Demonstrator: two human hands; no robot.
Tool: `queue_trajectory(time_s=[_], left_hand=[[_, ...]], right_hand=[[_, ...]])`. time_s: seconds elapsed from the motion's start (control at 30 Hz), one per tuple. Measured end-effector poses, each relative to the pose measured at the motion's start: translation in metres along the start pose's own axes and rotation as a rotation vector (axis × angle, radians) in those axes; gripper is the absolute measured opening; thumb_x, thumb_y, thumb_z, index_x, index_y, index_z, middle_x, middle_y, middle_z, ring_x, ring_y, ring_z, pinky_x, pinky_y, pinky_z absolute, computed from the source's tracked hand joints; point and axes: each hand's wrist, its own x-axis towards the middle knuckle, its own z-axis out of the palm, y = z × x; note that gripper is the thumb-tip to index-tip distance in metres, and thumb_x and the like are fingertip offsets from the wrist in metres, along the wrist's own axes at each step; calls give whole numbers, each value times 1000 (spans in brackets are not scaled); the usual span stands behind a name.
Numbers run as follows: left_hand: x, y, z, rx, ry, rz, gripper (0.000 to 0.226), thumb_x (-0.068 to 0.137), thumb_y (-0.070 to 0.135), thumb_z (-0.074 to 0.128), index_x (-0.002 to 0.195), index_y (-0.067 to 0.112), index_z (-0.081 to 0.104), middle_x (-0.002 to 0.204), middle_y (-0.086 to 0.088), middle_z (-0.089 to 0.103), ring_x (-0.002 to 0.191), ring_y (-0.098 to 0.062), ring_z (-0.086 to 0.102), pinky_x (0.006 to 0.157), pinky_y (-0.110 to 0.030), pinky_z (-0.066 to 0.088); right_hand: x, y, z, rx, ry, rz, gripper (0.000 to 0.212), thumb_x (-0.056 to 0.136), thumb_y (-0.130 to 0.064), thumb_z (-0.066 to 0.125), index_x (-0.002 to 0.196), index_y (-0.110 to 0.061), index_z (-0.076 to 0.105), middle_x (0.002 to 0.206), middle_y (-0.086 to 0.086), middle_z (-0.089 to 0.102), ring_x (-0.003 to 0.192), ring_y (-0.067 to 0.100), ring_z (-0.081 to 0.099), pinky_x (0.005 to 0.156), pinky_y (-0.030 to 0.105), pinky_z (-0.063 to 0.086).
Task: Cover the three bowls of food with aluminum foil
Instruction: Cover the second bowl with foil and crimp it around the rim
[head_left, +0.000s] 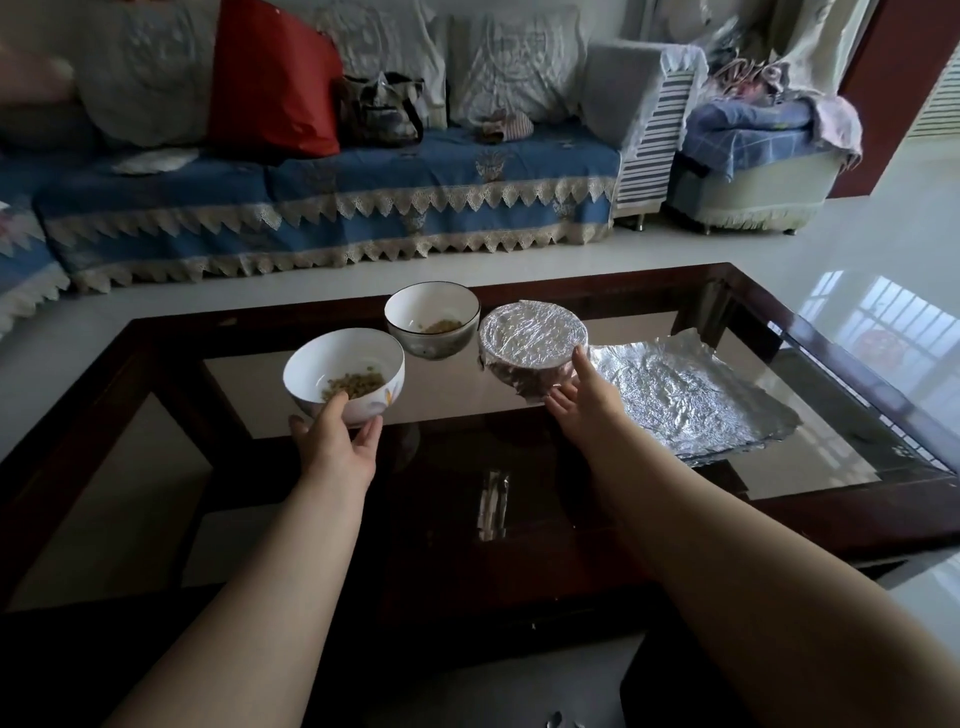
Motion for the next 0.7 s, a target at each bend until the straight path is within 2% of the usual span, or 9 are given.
queue_trajectory(time_s=[0.1,0.2,0.3,0.37,0.4,0.47,0.5,0.57,0.7], left_hand=[[2,3,-5,5,16,-34,65,82,10,64,140,26,40,137,-6,40,112,-32,49,71,-37,58],[-8,-1,-9,64,2,-67,51,80,10,62,130,19,52,132,-8,46,105,-29,52,57,-31,57],[-30,-10,-13,126,-43,-111,50,82,9,60,131,18,52,128,-8,48,102,-27,53,57,-30,57],[-47,-18,-15,165,-81,-151,48,82,8,59,129,17,53,124,-8,49,101,-28,54,60,-32,57],[-56,-22,-15,188,-99,-169,46,83,8,59,128,16,54,121,-8,49,101,-28,55,62,-33,57],[-72,-29,-16,227,-136,-203,43,85,6,57,127,15,55,114,-7,52,99,-26,55,66,-36,56],[-80,-32,-16,241,-156,-221,41,86,5,56,127,14,56,112,-7,53,98,-25,55,67,-37,55],[-91,-36,-17,273,-191,-260,40,87,5,55,126,13,56,113,-8,54,97,-26,55,69,-38,55],[-108,-43,-18,398,-257,-357,41,87,3,52,127,11,54,118,-9,55,103,-33,57,73,-41,56]], right_hand=[[-9,1,-3,-40,-66,59,76,91,-47,54,145,-2,27,143,22,43,134,33,42,111,40,33],[-27,0,-8,-166,-106,114,78,95,-47,47,150,-3,15,148,29,30,139,37,32,115,42,28],[-50,-5,-14,-409,-109,55,59,97,-32,52,141,3,34,138,29,46,127,38,49,107,44,42],[-61,-12,-21,-655,-61,-109,40,95,-24,56,124,3,54,112,20,65,97,31,66,90,45,54],[-65,-17,-26,-792,-31,-217,33,94,-23,56,116,1,60,101,14,69,84,26,68,84,45,57],[-72,-31,-38,-1171,52,-443,25,91,-26,57,106,-9,66,94,7,72,79,23,68,79,44,58],[-74,-37,-45,-1351,93,-525,24,89,-30,57,105,-14,65,98,5,72,84,23,68,79,40,57],[-75,-46,-60,-1600,117,-585,34,89,-34,57,119,-17,58,118,5,65,102,25,63,85,37,52],[-61,-56,-87,-1924,28,-528,72,85,-39,63,144,-14,31,155,14,25,141,33,28,112,47,32]])
